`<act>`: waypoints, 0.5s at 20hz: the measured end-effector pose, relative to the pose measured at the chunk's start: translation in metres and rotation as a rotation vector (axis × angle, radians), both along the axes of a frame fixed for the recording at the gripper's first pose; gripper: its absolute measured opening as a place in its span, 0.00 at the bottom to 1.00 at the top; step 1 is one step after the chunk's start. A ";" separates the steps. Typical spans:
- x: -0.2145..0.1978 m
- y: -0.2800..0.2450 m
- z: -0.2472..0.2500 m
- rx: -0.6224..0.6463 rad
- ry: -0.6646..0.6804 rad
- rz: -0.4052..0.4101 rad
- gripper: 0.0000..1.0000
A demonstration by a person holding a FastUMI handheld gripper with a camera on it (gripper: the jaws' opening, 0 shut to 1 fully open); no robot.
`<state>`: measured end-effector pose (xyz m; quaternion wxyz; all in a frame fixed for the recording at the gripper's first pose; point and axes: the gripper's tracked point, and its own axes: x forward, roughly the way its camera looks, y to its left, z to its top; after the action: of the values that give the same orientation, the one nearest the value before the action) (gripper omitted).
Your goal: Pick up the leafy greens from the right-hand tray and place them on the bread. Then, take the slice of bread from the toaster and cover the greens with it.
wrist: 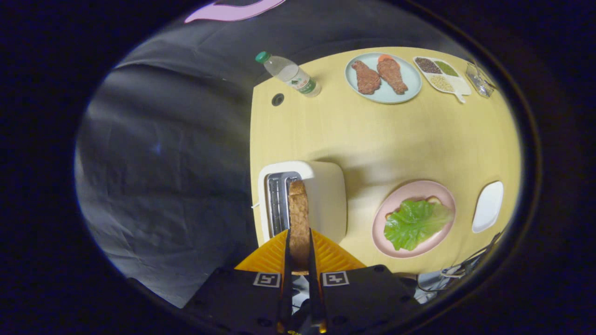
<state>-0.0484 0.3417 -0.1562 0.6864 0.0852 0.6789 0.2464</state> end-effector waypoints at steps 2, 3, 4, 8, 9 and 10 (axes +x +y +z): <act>0.003 -0.014 0.015 0.052 -0.007 -0.002 0.19; 0.005 -0.021 0.022 0.089 -0.017 -0.004 0.18; 0.007 -0.028 0.030 0.122 -0.031 -0.011 0.18; 0.019 -0.077 0.036 0.160 -0.097 -0.015 0.18; 0.018 -0.091 0.032 0.156 -0.104 -0.014 0.18; 0.019 -0.105 0.026 0.149 -0.109 -0.015 0.18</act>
<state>-0.0294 0.2369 -0.1305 0.7158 0.1276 0.6197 0.2955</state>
